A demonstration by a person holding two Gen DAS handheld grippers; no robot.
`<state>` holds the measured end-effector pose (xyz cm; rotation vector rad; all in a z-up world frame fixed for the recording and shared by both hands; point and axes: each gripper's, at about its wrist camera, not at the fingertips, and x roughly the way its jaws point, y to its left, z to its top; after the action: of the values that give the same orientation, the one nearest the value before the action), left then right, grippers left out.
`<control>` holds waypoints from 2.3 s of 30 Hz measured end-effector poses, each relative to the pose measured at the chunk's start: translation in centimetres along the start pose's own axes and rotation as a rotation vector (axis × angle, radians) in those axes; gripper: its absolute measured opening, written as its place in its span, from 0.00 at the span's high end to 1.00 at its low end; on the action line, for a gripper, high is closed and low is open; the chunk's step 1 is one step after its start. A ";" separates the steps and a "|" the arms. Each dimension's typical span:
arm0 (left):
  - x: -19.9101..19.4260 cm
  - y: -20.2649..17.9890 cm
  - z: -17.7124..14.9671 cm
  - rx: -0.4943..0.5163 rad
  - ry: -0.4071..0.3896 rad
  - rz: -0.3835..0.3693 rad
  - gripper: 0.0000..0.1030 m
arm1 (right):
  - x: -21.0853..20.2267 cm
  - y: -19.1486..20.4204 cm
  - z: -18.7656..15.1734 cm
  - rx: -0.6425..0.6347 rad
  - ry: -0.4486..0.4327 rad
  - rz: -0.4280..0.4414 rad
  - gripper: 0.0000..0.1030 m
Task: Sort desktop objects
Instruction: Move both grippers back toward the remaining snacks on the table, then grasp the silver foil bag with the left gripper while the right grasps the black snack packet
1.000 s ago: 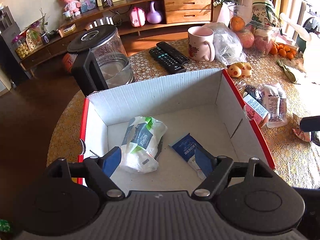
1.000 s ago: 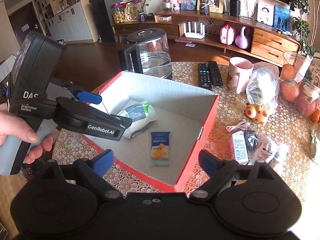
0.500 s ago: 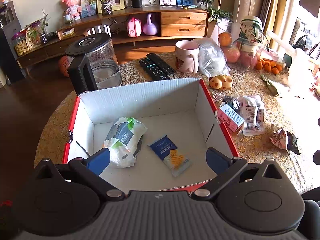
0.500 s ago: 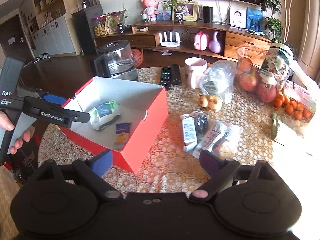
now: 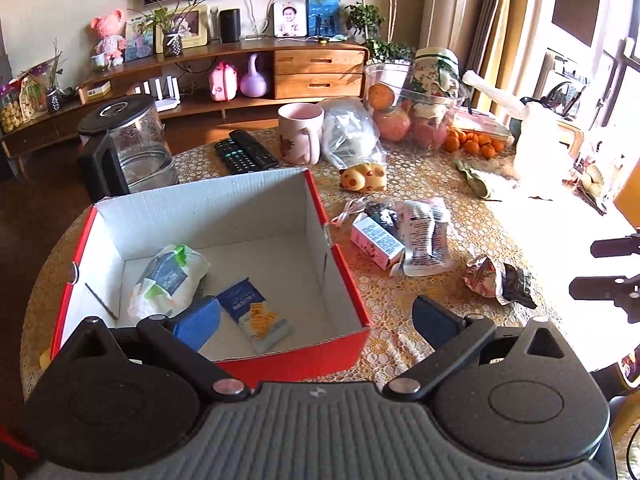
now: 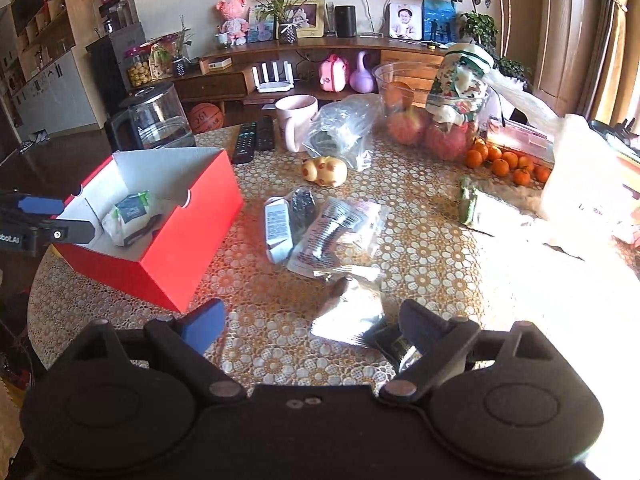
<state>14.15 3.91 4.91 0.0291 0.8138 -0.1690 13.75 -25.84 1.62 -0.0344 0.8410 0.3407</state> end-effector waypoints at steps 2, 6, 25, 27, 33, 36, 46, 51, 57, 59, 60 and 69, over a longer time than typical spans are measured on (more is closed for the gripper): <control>0.0 -1.2 -0.2 0.018 0.003 -0.028 0.00 | 0.2 -0.9 -0.6 0.010 0.005 -0.015 0.09; 0.6 -4.1 -0.2 0.044 0.017 -0.086 0.00 | 0.7 -2.6 -1.4 0.038 0.015 -0.033 0.09; 7.6 -14.0 0.0 0.118 0.055 -0.184 0.00 | 4.7 -8.8 -1.2 0.278 0.064 -0.062 0.10; 8.5 -14.3 0.1 0.106 0.066 -0.186 0.00 | 5.3 -8.9 -1.2 0.296 0.070 -0.077 0.11; 10.8 -15.1 0.4 0.086 0.082 -0.225 0.00 | 7.1 -9.6 -1.2 0.373 0.100 -0.096 0.17; 11.7 -15.8 0.5 0.105 0.080 -0.228 0.00 | 8.0 -9.7 -1.4 0.395 0.116 -0.100 0.21; 15.0 -16.5 0.6 0.100 0.087 -0.231 0.00 | 10.4 -10.2 -1.2 0.450 0.146 -0.092 0.29; 16.6 -16.2 0.7 0.086 0.100 -0.217 0.01 | 11.6 -10.5 -1.1 0.460 0.163 -0.094 0.35; 18.1 -16.0 0.3 0.075 0.117 -0.221 0.01 | 12.4 -10.5 -1.1 0.465 0.172 -0.114 0.38; 18.4 -16.0 0.2 0.074 0.116 -0.229 0.01 | 12.5 -10.5 -1.2 0.458 0.178 -0.126 0.42; 18.5 -16.0 0.2 0.073 0.115 -0.230 0.01 | 12.6 -10.5 -1.3 0.453 0.180 -0.135 0.42; 19.7 -16.1 -0.3 0.067 0.131 -0.249 0.21 | 13.1 -10.8 -2.0 0.447 0.198 -0.162 0.57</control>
<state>24.61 -14.71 -8.90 0.0017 0.9410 -0.4334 23.70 -32.72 -10.51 0.2822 1.0885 -0.0088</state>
